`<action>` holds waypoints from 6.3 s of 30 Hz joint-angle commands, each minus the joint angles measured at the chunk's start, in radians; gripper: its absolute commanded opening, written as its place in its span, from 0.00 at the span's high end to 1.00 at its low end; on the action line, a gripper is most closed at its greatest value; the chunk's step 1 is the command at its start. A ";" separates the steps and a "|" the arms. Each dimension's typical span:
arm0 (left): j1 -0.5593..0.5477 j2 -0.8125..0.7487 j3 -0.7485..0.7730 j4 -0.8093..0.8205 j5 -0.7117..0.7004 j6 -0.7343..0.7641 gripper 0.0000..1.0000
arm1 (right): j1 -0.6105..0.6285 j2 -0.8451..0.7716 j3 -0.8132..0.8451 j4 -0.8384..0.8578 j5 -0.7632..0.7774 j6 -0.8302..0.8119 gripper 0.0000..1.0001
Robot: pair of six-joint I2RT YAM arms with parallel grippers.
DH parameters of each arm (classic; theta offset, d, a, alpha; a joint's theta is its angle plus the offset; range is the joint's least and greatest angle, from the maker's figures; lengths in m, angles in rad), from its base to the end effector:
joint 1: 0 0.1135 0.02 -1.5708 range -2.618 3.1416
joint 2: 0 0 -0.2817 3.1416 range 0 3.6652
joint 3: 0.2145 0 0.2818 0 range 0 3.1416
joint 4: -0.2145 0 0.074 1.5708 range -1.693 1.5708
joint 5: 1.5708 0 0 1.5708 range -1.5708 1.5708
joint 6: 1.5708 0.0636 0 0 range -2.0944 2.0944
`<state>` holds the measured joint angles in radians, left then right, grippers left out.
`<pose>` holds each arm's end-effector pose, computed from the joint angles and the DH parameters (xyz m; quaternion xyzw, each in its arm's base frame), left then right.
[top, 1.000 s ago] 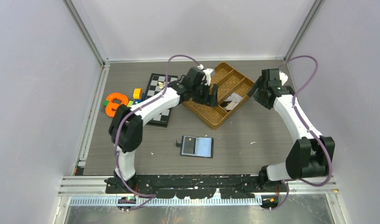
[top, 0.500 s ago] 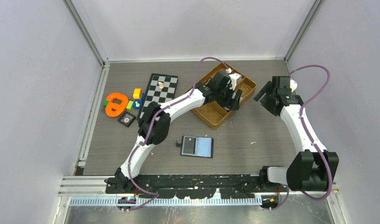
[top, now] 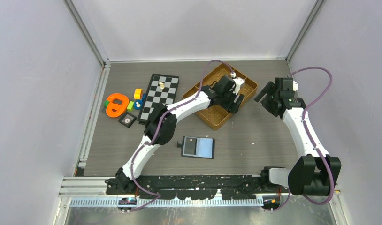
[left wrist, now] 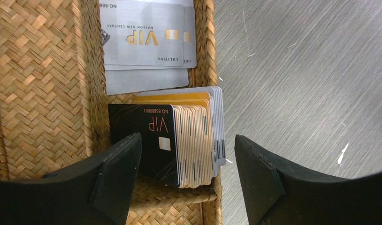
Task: Put the credit cards into the card holder
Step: Pick up the credit card from the storage box.
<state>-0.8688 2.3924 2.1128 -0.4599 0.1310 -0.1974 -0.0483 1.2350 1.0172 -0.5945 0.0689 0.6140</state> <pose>0.3867 -0.4702 0.1947 0.3257 0.8532 -0.2563 0.3166 0.3029 -0.0190 0.2788 0.3139 0.8738 0.0725 0.3642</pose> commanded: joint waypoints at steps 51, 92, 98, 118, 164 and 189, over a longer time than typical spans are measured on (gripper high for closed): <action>-0.041 -0.131 -0.109 0.128 0.082 -0.020 0.43 | -0.022 0.002 -0.020 0.052 -0.042 0.003 0.23; -0.041 -0.183 -0.186 0.186 0.133 -0.059 0.63 | -0.024 0.011 -0.017 0.051 -0.055 0.006 0.24; -0.039 -0.222 -0.223 0.205 0.098 -0.052 0.74 | -0.024 0.009 -0.015 0.052 -0.055 0.006 0.24; -0.010 -0.455 -0.371 0.214 -0.039 -0.007 1.00 | -0.024 -0.065 -0.040 0.172 -0.334 -0.071 0.24; 0.289 -1.064 -1.108 0.508 0.835 -0.487 0.42 | 0.466 -0.137 -0.145 0.502 -0.931 0.030 1.00; 0.289 -1.115 -1.294 0.387 0.643 -0.477 1.00 | 0.467 -0.262 -0.215 0.251 -0.546 0.006 0.46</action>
<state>-0.5804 1.2934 0.7746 0.2703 0.8547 -0.8997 0.4187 1.0019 0.7624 -0.1020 -0.6174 0.6987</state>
